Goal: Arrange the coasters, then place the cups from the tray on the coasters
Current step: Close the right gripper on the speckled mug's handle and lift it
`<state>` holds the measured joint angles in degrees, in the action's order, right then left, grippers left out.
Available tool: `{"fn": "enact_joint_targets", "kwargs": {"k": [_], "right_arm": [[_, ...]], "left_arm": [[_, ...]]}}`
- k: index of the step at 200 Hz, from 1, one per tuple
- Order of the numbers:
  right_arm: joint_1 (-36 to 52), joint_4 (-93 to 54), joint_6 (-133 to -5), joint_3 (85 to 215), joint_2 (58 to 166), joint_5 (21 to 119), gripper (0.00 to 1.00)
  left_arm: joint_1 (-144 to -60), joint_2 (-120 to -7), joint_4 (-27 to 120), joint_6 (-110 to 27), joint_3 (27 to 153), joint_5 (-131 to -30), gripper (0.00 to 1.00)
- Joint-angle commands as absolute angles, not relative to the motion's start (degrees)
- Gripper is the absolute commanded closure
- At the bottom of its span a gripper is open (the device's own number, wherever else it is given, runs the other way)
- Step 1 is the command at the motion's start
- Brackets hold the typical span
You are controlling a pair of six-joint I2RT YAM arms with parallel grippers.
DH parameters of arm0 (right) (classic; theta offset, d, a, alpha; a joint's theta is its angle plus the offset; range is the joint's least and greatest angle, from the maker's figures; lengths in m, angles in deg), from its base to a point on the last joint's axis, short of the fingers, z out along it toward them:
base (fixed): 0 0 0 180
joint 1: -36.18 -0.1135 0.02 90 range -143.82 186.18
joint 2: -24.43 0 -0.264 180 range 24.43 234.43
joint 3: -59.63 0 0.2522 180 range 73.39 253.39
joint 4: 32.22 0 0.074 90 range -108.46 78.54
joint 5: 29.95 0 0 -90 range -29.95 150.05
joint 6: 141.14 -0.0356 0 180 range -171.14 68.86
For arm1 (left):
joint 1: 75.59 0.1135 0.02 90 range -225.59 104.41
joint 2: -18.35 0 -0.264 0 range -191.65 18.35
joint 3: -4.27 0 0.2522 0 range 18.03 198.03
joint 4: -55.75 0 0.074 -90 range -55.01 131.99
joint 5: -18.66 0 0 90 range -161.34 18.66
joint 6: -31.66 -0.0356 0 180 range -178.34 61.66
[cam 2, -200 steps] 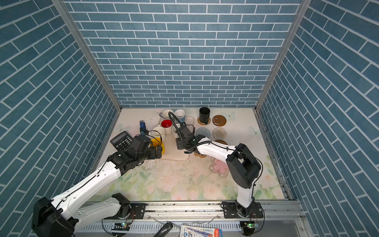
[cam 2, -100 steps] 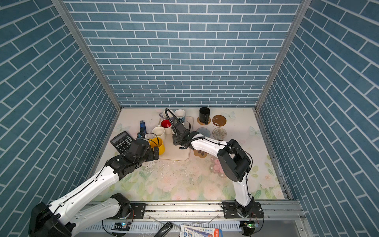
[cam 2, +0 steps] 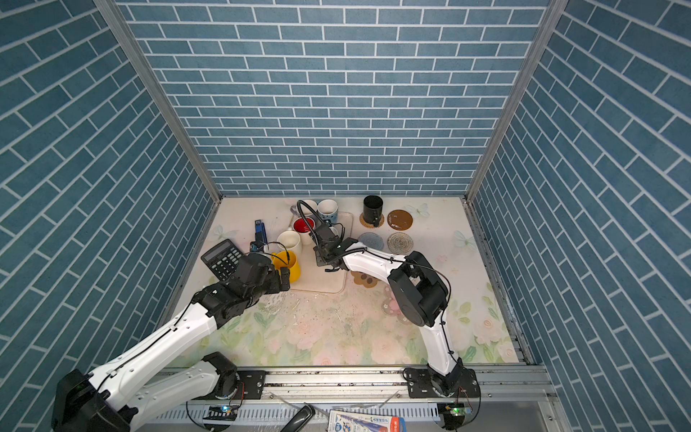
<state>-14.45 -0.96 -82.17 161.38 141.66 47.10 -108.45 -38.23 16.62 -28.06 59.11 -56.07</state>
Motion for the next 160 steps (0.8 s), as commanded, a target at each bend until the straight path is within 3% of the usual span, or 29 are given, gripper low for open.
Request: {"fn": "enact_joint_targets", "kwargs": {"k": [1, 14, 33, 160], "right_arm": [[-14.32, 1.02, -82.08, 163.67, 142.63, 45.51, 0.79], [-14.10, 1.10, -81.82, 163.54, 142.72, 45.97, 0.84], [-14.01, 1.32, -81.06, 163.44, 142.63, 46.87, 1.00], [-13.75, -0.30, -74.30, 162.81, 135.17, 51.19, 1.00]], "left_arm": [[-108.19, -37.72, 16.94, -27.84, 58.37, -55.43, 0.01], [-108.15, -37.66, 16.85, -27.86, 58.46, -55.43, 0.01], [-108.15, -37.72, 17.16, -27.93, 58.20, -55.76, 0.01], [-108.11, -33.04, 14.09, -28.20, 58.72, -56.73, 0.01]]}}
